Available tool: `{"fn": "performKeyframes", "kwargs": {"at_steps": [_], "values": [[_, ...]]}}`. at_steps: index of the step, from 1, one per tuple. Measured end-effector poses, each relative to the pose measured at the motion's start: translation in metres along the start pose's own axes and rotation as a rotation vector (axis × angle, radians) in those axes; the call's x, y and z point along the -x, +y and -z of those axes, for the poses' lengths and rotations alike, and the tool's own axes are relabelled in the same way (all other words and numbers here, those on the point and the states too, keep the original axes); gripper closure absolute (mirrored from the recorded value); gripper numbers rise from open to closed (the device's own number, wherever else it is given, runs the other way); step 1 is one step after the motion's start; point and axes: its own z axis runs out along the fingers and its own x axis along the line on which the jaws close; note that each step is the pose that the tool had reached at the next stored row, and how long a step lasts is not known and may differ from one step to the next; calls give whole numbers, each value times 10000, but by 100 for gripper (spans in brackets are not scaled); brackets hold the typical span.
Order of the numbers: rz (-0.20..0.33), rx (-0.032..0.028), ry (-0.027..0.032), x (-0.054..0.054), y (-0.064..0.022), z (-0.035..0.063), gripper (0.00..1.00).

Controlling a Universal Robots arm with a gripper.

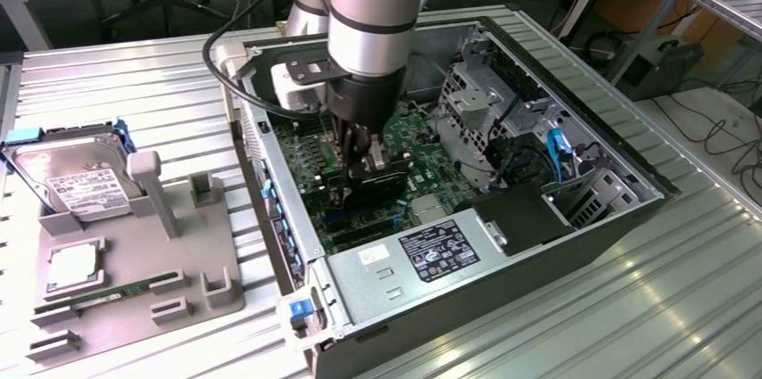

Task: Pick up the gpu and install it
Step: 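Press down on the gpu until it lock into place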

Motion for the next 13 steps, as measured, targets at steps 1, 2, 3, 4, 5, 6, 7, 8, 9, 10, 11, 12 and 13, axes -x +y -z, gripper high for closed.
{"fn": "performKeyframes", "kwargs": {"at_steps": [1, 2, 3, 4, 5, 6, 7, 8, 9, 10, 11, 12, 13], "values": [[1, 4, 6, -2, -5, 26, 89], [1, 4, 5, -3, -18, 40, 89], [1, 4, 6, -3, -37, 55, 89], [0, 5, 4, -3, -64, 57, 89], [1, 11, 7, -3, -105, 62, 89], [1, 17, 4, -3, -155, 63, 89], [2, 22, 5, -3, -203, 68, 89], [2, 26, 4, -3, -229, 70, 89], [3, 33, 3, -3, -262, 74, 89], [3, 36, 3, -3, -280, 77, 89], [3, 43, 4, -3, -311, 84, 89], [3, 48, 5, -3, -329, 91, 89], [3, 50, 3, -3, -337, 95, 89]]}}
